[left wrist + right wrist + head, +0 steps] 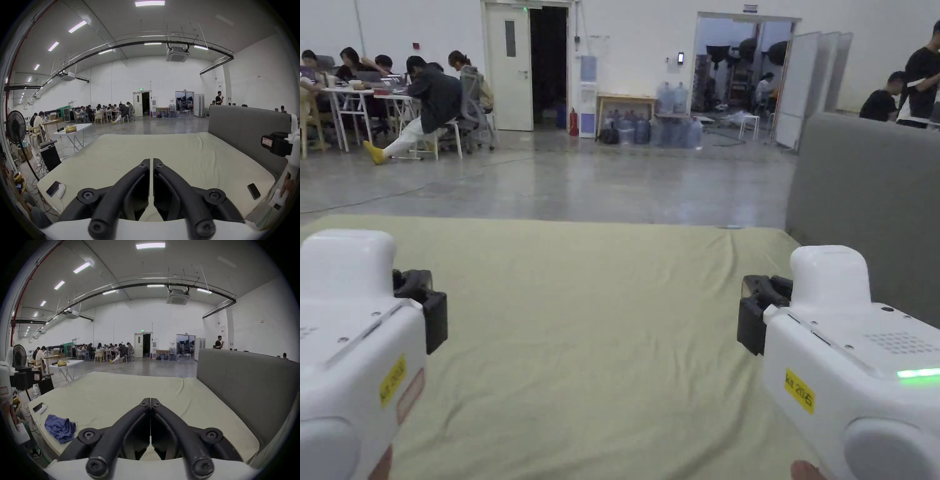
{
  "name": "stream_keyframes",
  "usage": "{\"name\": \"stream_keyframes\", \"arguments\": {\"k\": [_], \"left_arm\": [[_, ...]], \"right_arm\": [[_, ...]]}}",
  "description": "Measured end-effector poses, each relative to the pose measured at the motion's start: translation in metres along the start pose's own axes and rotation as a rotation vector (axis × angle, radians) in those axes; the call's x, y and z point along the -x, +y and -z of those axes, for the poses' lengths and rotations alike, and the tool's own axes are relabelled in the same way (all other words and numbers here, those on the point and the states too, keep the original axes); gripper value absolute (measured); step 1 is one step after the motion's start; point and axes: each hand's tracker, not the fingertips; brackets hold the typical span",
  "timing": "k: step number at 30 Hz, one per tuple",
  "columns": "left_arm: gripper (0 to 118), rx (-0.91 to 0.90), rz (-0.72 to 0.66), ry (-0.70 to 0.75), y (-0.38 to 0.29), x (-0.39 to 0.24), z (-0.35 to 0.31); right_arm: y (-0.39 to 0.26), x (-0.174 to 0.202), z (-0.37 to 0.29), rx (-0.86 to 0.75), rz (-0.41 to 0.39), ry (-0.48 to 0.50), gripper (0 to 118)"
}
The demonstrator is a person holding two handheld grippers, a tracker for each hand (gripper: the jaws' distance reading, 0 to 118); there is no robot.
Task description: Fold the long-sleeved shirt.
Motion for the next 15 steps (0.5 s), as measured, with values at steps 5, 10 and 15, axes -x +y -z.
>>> {"name": "stream_keyframes", "arguments": {"k": [5, 10, 15], "left_arm": [[0, 0.055, 0.022, -0.026, -0.014, -0.021, 0.007], [0, 0.074, 0.042, -0.073, -0.022, -0.037, 0.007], [0, 0.078, 0.047, -0.083, -0.023, -0.040, 0.007]], "right_arm": [[-0.012, 0.019, 0.008, 0.057, -0.011, -0.005, 0], [-0.019, 0.030, 0.011, 0.079, -0.021, 0.020, 0], [-0.020, 0.033, 0.011, 0.086, -0.022, 0.030, 0]]}}
